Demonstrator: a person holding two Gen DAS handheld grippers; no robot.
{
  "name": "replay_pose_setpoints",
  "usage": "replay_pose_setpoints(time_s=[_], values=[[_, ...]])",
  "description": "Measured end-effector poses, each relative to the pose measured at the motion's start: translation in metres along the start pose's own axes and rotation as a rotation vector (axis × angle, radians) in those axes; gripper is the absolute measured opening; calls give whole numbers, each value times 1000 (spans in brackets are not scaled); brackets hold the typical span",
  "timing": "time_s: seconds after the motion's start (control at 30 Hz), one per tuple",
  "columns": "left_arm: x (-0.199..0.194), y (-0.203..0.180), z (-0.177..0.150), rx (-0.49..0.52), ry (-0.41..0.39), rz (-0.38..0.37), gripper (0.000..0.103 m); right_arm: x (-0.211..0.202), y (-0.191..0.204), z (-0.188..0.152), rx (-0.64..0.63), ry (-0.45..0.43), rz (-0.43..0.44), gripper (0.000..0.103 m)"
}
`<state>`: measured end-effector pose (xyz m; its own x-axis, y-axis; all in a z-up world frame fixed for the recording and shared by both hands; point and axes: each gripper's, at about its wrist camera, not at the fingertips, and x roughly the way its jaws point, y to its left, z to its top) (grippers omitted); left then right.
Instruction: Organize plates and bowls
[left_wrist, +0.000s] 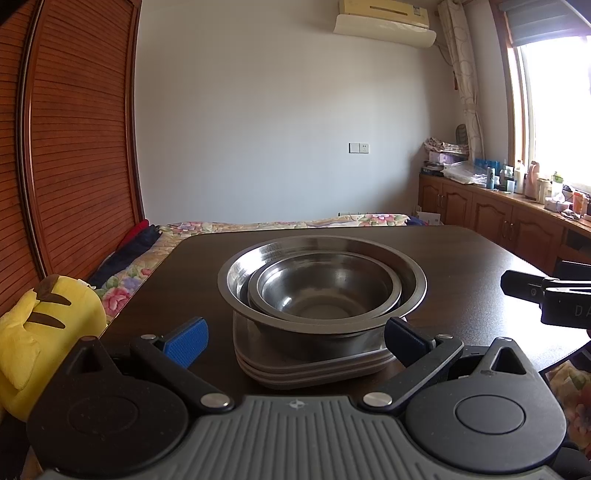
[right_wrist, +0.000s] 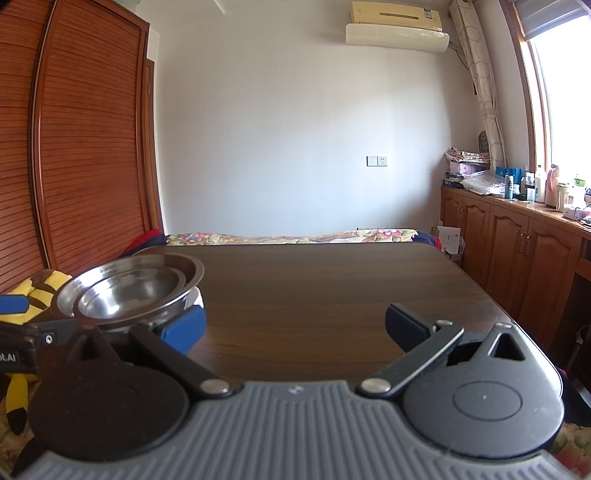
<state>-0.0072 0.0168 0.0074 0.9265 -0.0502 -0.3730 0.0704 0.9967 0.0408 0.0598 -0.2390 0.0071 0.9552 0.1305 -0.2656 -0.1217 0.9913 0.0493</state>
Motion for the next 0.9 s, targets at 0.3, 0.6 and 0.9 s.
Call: replay_pose_setpoints(time_s=[0.3,0.6,0.9], values=[[0,0,0,0,0,1,103,0,-1,-1,1,1,1,103],[0,0,-1,1,1,0,103,0,-2,-2,1,3,3,103],[0,-1,-2,3,3,-1,103,0,-2,-2,1,6,3,103]])
